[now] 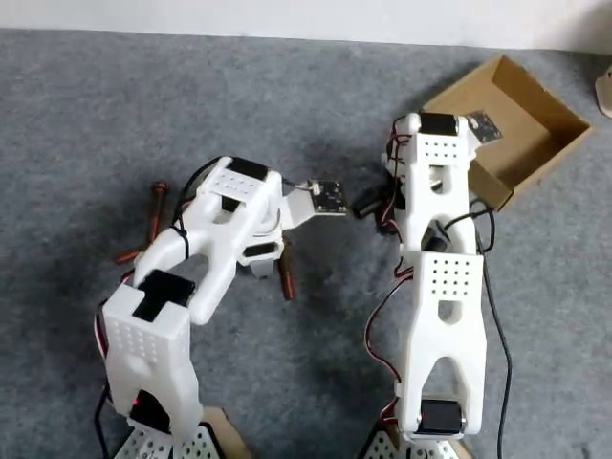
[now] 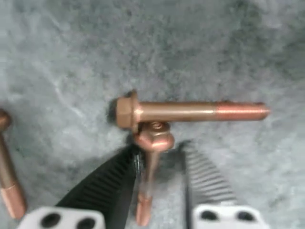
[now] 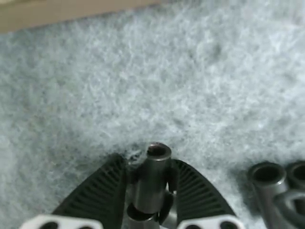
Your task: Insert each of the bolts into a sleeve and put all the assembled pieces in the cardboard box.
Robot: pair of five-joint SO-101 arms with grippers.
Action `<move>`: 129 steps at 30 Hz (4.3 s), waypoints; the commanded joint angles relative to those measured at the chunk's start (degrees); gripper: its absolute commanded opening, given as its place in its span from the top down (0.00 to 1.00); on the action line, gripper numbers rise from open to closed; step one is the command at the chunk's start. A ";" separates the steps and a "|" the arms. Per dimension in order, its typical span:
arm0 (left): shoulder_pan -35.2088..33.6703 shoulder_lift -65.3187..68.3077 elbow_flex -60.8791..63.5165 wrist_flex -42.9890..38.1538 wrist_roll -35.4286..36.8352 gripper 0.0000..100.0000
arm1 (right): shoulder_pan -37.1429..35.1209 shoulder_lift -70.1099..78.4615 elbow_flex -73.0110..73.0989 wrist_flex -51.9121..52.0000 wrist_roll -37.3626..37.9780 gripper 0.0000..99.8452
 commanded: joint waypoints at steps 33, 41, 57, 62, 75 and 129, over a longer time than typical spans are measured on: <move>-6.11 -44.97 27.21 3.16 23.12 0.99 | 6.64 -11.65 -10.33 12.00 5.45 1.00; -11.38 -47.25 30.20 1.05 32.70 0.99 | 2.07 -11.74 -10.86 12.09 19.43 1.00; -13.67 -47.60 37.58 -6.95 46.95 0.99 | 1.71 -31.08 -9.89 12.26 30.77 1.00; -13.93 -47.69 40.31 -10.46 47.12 0.99 | 2.51 -36.62 -6.99 12.26 34.55 1.00; -9.71 -47.69 27.38 8.62 60.66 0.99 | 2.59 -62.20 21.05 12.26 37.80 1.00; 2.51 -70.81 33.10 -15.21 72.88 0.99 | 2.59 -172.97 127.34 -23.96 51.78 1.00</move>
